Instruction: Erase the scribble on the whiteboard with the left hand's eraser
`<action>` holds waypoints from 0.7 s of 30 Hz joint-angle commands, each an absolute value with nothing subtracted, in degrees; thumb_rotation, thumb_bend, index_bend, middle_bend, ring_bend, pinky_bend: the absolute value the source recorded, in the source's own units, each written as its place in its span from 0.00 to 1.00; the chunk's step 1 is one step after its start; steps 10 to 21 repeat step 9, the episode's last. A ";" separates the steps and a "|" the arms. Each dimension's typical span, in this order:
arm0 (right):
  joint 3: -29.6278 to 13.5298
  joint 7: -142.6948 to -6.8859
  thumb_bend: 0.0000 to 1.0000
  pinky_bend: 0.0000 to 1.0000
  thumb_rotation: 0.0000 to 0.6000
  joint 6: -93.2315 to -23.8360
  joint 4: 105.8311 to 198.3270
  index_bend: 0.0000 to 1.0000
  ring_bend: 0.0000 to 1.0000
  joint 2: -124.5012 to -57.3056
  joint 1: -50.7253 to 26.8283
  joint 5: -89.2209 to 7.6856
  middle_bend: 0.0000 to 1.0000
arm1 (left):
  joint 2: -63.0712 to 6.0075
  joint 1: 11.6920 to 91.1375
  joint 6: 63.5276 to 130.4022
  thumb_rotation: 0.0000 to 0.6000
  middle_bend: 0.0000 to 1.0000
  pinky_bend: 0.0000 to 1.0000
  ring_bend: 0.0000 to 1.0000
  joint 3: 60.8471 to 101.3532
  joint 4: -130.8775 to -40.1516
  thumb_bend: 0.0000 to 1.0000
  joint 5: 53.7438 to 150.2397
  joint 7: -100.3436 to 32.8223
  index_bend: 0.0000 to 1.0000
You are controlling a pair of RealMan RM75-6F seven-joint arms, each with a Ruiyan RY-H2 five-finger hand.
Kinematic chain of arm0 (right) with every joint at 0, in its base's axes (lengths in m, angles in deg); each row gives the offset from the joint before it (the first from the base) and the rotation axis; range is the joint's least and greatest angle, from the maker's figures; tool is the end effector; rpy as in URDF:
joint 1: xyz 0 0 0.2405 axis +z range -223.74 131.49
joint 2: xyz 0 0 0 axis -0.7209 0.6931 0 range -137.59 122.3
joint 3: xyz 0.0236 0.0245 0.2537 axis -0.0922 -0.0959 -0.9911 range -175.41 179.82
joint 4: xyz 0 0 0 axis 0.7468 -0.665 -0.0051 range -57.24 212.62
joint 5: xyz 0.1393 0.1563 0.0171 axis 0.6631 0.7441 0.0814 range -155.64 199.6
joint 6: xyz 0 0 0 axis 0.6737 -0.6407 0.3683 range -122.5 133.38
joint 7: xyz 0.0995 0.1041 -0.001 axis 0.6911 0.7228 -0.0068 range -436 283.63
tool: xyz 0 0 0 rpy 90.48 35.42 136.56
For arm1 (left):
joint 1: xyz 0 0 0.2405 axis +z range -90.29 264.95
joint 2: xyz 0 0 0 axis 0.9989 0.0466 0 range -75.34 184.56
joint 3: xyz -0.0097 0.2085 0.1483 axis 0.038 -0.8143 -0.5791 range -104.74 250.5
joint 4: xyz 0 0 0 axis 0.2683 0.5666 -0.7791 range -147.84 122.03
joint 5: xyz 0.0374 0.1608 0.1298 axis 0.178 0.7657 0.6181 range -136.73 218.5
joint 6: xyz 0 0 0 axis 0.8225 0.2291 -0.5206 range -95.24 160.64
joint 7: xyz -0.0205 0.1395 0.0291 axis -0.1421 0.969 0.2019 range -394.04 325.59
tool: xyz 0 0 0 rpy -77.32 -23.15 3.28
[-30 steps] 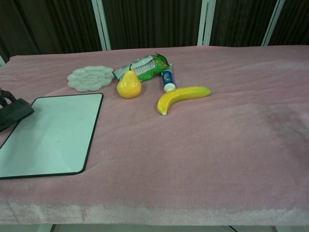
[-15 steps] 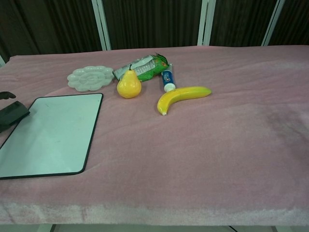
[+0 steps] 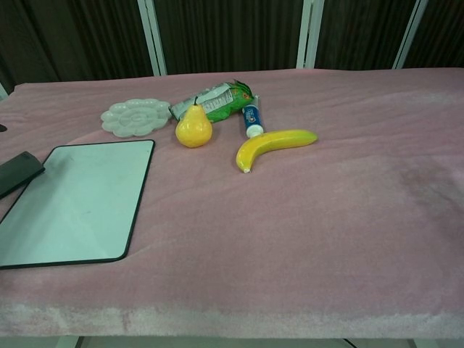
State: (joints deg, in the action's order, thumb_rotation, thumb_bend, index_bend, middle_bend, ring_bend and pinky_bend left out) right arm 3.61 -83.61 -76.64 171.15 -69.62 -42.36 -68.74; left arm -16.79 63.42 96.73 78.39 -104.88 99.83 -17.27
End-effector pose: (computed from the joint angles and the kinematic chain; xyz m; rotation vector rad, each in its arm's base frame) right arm -0.3119 -0.1578 0.1479 1.5639 -0.8542 0.7433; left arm -0.2929 0.2795 0.0910 -1.4891 -1.0693 -0.6381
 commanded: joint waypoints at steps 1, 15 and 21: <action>3.60 -83.72 0.32 0.00 1.00 -76.48 171.23 0.00 0.00 -69.66 -42.26 -68.73 0.00 | -10.73 72.67 107.06 1.00 0.00 0.16 0.00 69.13 -106.95 0.31 123.32 -36.94 0.00; 4.07 -84.77 0.32 0.00 1.00 -76.53 171.20 0.00 0.00 -69.99 -42.32 -69.58 0.00 | -10.92 73.68 109.46 1.00 0.00 0.15 0.00 68.39 -103.35 0.31 128.53 -39.82 0.00; 4.07 -84.77 0.32 0.00 1.00 -76.53 171.20 0.00 0.00 -69.99 -42.32 -69.58 0.00 | -10.92 73.68 109.46 1.00 0.00 0.15 0.00 68.39 -103.35 0.31 128.53 -39.82 0.00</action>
